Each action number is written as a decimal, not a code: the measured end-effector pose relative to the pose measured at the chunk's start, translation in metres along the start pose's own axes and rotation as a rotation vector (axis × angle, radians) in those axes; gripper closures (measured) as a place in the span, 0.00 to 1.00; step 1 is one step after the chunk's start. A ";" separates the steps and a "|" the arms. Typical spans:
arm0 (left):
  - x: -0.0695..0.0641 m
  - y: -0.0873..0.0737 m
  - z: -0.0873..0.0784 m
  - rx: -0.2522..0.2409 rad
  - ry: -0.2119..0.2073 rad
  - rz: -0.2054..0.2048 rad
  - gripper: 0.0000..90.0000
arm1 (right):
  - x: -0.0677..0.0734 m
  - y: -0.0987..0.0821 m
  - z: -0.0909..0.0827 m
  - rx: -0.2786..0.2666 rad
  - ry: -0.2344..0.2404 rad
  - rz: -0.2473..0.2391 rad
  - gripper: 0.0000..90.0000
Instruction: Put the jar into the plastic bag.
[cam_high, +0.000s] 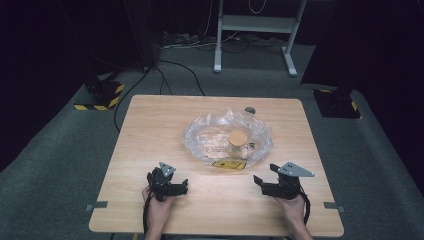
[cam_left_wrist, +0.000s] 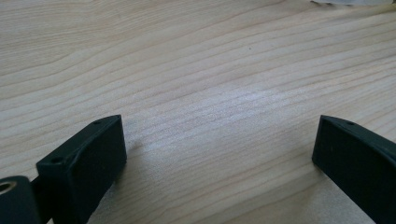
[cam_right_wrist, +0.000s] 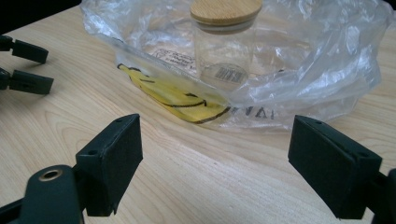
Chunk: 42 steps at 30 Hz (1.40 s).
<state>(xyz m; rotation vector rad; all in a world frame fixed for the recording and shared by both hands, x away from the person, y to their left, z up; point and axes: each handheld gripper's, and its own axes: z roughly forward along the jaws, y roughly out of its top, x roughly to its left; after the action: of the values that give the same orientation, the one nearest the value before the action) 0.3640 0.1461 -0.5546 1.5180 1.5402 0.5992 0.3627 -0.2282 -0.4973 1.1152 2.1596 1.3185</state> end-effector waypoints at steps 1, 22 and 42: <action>0.000 0.000 0.000 -0.001 0.000 0.000 0.04 | 0.000 0.000 0.001 0.005 -0.001 0.004 0.19; 0.000 0.000 0.000 -0.001 0.000 0.000 0.04 | -0.004 -0.010 0.019 0.113 -0.065 -0.007 0.19; 0.000 0.000 0.000 0.000 0.000 -0.001 0.04 | -0.003 -0.014 0.030 0.175 -0.102 -0.037 0.19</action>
<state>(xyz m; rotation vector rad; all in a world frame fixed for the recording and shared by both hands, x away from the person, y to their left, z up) 0.3640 0.1461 -0.5546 1.5170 1.5406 0.5994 0.3785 -0.2168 -0.5249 1.1754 2.2423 1.0492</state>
